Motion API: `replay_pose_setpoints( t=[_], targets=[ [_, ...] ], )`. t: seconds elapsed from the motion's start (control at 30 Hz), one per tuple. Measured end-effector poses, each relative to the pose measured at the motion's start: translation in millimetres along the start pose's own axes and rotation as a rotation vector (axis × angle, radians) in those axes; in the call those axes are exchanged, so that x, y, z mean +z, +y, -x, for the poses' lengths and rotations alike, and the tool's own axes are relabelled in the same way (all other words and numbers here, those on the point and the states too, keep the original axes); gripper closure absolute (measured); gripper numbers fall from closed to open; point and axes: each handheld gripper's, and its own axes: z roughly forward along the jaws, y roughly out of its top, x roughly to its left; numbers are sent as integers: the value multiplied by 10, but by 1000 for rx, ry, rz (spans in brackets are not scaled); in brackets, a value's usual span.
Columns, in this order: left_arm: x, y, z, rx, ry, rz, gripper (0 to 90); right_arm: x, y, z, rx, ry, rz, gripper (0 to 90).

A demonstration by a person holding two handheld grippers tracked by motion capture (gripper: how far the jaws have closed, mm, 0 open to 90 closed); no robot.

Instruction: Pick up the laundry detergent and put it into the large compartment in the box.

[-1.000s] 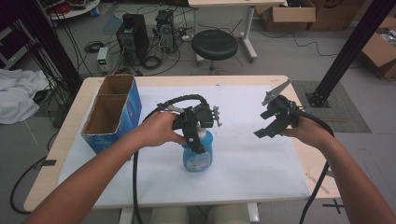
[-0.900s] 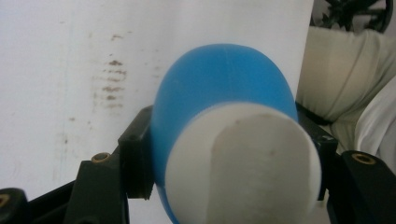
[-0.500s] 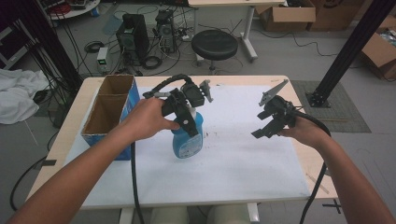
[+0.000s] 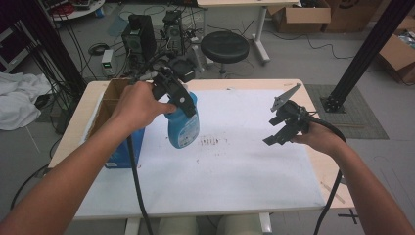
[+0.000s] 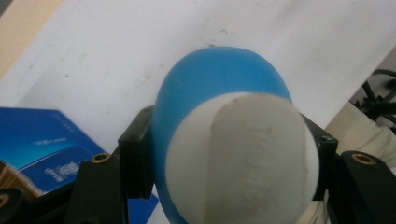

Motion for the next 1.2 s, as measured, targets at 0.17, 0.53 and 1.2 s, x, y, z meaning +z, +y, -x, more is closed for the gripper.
replay_pose_setpoints(
  t=[0.17,0.53,1.2],
  targets=[
    [-89,34,-117,-79,18,-4,378,0,7,13,1,-1,1,182],
    [-265,33,-365,-243,42,12,379,-7,52,19,-15,6,-1,182],
    [-536,-198,-780,-515,140,29,379,6,110,67,-56,26,14,184]
  ],
)
